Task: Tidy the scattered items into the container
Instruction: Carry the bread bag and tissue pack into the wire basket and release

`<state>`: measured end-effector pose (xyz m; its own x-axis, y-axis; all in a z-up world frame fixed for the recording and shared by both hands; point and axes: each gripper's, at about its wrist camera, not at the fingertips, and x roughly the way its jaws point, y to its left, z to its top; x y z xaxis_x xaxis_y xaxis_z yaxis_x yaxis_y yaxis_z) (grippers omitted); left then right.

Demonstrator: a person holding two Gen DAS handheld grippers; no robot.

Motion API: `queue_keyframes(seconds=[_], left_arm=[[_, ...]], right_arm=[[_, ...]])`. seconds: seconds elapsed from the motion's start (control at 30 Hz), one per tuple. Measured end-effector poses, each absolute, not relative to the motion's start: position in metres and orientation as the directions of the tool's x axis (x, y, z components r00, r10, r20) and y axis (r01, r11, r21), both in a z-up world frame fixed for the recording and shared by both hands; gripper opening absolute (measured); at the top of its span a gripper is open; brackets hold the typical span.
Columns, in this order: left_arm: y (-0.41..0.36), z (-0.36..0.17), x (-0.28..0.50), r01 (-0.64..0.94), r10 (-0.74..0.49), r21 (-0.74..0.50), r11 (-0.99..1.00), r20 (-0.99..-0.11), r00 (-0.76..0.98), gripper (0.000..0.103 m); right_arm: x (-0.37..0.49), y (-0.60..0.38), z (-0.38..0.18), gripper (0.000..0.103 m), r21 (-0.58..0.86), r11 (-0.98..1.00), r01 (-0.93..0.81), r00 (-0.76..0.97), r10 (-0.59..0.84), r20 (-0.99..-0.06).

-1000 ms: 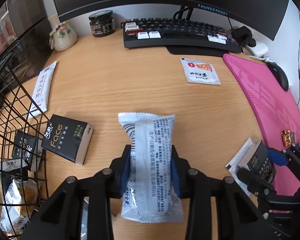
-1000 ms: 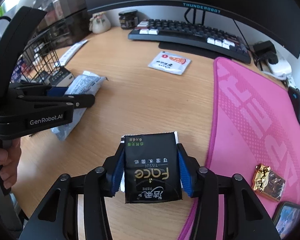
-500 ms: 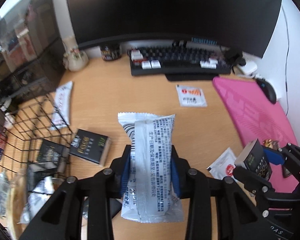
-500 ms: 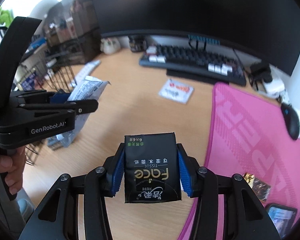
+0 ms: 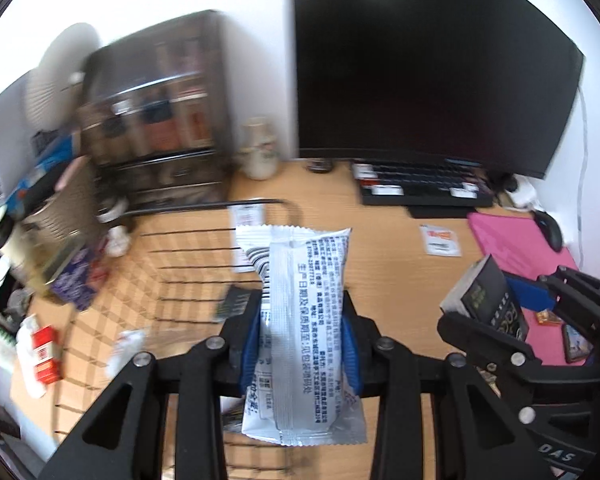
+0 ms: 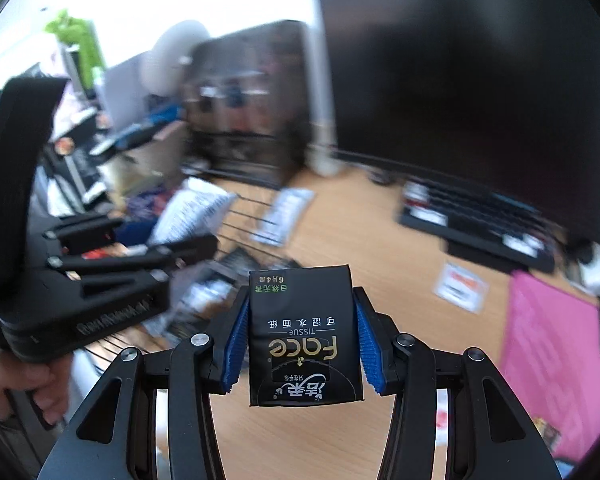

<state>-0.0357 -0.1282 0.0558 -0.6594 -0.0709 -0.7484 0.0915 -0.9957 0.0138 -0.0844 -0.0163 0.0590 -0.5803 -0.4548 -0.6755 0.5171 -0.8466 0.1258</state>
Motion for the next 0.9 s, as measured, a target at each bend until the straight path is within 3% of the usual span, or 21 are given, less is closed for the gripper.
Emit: queue_keyframes(seconds=[0.37, 0.77, 0.9], left_arm=[[-0.233, 0.029, 0.006, 0.275, -0.186, 0.022, -0.961, -0.788, -0.587, 0.038], [-0.249, 0.012, 0.008, 0.292, -0.181, 0.012, -0.956, -0.807, -0.562, 0.039], [-0.249, 0.014, 0.007, 0.317, -0.222, 0.044, -0.947, -0.804, -0.551, 0.064]], right_arm=[[-0.084, -0.14, 0.044, 0.048, 0.215, -0.71, 0.671, -0.415, -0.599, -0.684], [-0.086, -0.162, 0.028, 0.049, 0.206, -0.712, 0.671, -0.395, -0.58, -0.713], [-0.09, -0.158, 0.028, 0.058, 0.193, -0.737, 0.648, -0.417, -0.555, -0.72]])
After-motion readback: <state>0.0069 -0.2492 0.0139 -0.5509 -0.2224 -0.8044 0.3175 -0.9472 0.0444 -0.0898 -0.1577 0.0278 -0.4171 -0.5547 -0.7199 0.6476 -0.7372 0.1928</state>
